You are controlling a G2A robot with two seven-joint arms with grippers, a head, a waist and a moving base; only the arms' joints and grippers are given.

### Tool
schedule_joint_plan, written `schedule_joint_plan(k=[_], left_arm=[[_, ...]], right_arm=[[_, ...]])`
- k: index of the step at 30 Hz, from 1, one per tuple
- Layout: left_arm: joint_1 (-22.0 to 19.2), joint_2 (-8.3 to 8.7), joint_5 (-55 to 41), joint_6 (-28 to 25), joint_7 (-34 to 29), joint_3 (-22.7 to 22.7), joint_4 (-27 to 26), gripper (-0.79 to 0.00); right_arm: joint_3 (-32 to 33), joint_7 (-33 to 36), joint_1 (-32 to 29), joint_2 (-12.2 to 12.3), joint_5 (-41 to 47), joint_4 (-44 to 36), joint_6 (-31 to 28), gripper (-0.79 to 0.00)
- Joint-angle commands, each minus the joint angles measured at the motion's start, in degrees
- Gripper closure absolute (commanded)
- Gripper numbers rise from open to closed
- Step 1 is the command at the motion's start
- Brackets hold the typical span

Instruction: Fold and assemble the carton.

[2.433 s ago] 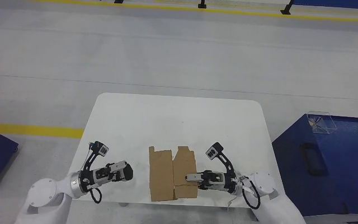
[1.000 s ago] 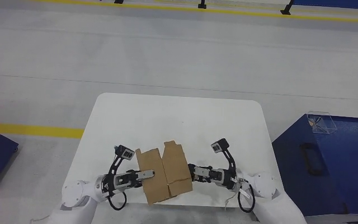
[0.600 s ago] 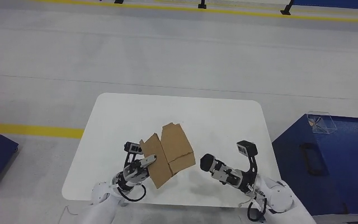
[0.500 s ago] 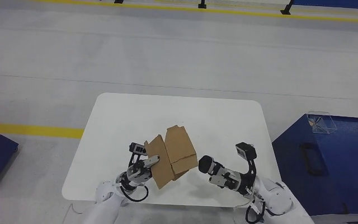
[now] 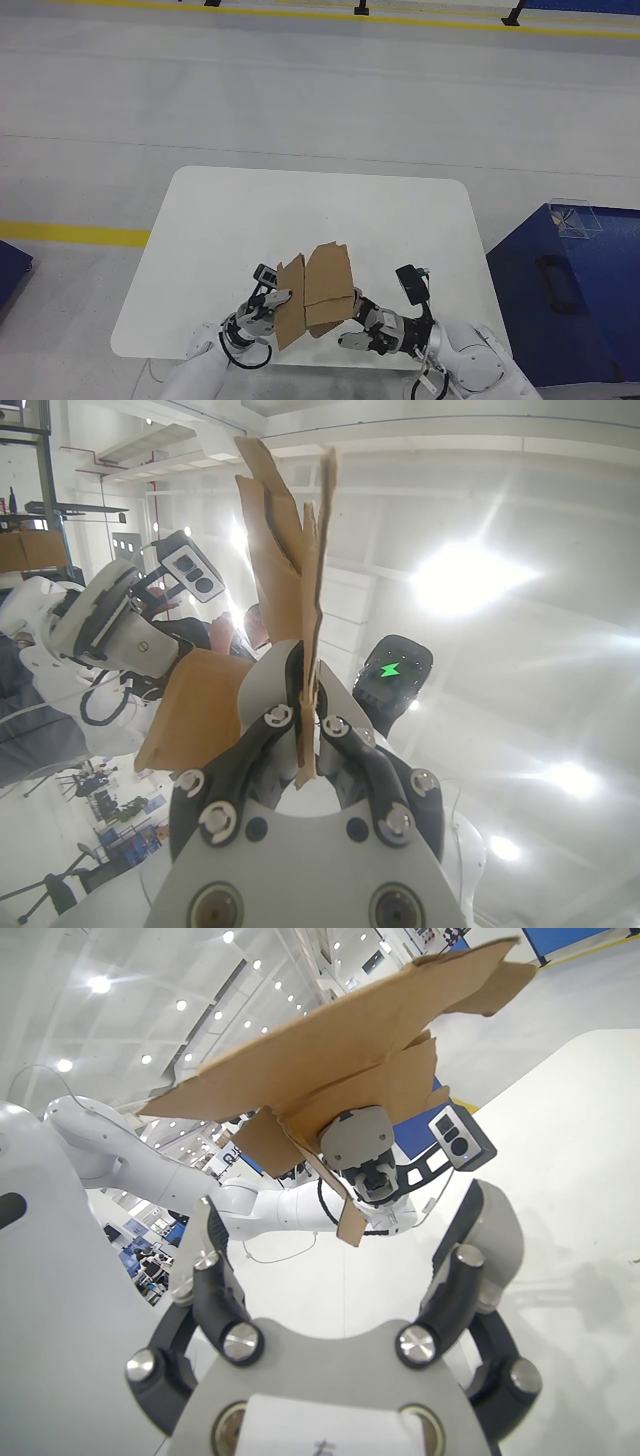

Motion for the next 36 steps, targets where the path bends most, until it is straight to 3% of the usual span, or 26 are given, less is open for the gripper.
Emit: schedule_joint_plan(k=[1,4,9,11,19,20,21,29,36], left_arm=[[-0.1,-0.24,0.17,0.48,0.02,0.34,0.45,0.0],[-0.29,-0.55,0.37,1.12,-0.13,0.69,0.89,0.0],[-0.5,-0.93,1.09,0.91,-0.01,0.63,1.44,0.0],[-0.58,-1.04,1.3,0.86,0.12,0.46,1.53,0.0],[-0.6,-1.54,1.11,0.74,0.76,-0.31,1.99,0.0],[-0.65,-1.63,1.05,0.68,0.76,-0.36,2.16,-0.188],[-0.75,-1.7,1.06,0.45,0.93,-0.49,2.49,-0.767],[-1.69,-1.16,1.74,-4.24,4.01,-7.25,6.18,-0.785],[-2.06,0.09,1.62,-5.01,4.78,-15.97,10.28,-0.785]], right_arm=[[-0.89,0.1,0.35,-0.07,-0.62,0.01,0.02,-0.625],[-2.21,-0.46,0.64,-0.22,-1.9,0.13,0.09,-0.428],[-3.08,-1.39,0.92,-0.29,-3.46,0.41,0.15,-0.197],[-2.95,-1.71,0.88,-0.23,-3.59,0.56,0.05,0.0],[-2.3,-1.76,0.46,0.14,-1.46,0.61,0.45,0.0],[-2.2,-1.6,0.51,0.19,-0.82,0.79,0.81,0.0],[-2.07,-1.48,0.54,0.25,0.14,0.99,1.22,0.0],[4.08,5.81,-0.02,1.88,13.62,1.02,6.13,0.0],[10.53,11.24,-2.15,3.25,17.6,-0.36,10.8,0.0]])
